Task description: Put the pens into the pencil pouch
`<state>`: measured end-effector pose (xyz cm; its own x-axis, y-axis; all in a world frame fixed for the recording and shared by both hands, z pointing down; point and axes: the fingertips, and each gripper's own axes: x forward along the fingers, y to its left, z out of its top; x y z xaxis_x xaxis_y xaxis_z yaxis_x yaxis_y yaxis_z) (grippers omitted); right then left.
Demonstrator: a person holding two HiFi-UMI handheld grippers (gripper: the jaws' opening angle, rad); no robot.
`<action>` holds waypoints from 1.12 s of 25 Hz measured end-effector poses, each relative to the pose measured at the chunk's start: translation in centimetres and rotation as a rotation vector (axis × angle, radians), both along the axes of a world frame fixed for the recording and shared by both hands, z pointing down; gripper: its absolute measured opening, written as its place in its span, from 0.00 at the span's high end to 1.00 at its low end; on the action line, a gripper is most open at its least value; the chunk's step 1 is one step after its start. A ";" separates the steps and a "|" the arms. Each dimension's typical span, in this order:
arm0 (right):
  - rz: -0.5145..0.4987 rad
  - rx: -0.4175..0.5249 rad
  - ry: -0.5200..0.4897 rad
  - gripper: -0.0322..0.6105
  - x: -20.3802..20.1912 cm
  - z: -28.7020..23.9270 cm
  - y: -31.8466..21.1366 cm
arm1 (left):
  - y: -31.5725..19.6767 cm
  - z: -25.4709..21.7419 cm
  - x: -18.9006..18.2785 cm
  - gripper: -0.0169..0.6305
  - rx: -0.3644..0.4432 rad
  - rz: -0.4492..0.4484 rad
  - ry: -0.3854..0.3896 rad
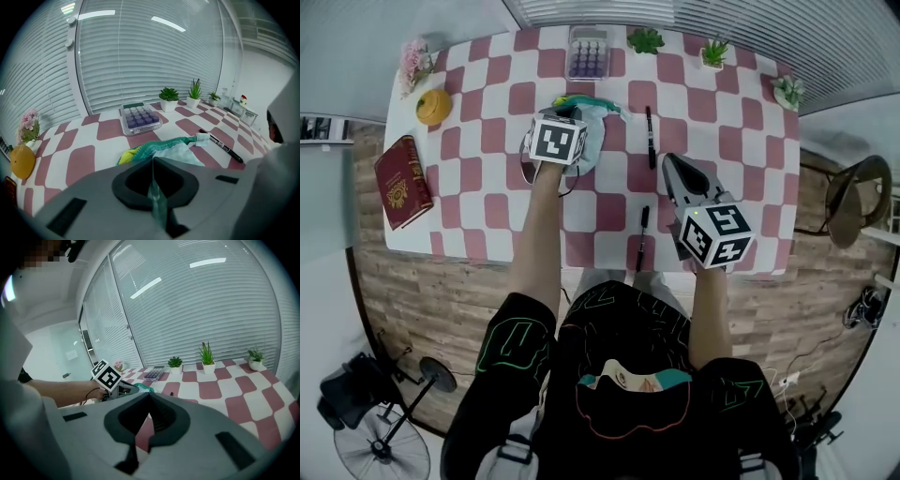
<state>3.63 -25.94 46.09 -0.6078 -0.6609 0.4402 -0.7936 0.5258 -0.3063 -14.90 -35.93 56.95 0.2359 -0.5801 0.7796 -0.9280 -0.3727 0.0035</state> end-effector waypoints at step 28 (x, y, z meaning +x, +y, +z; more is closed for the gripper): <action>-0.052 0.115 -0.016 0.95 -1.0 -5.2 -0.5 | 5.5 -12.6 0.2 0.97 0.413 -0.088 0.372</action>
<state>2.59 -26.43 40.93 -0.6490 -0.6737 0.3534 -0.7597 0.5985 -0.2542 -14.74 -30.41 44.35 0.3881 -0.8495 0.3573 -0.9199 -0.3333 0.2066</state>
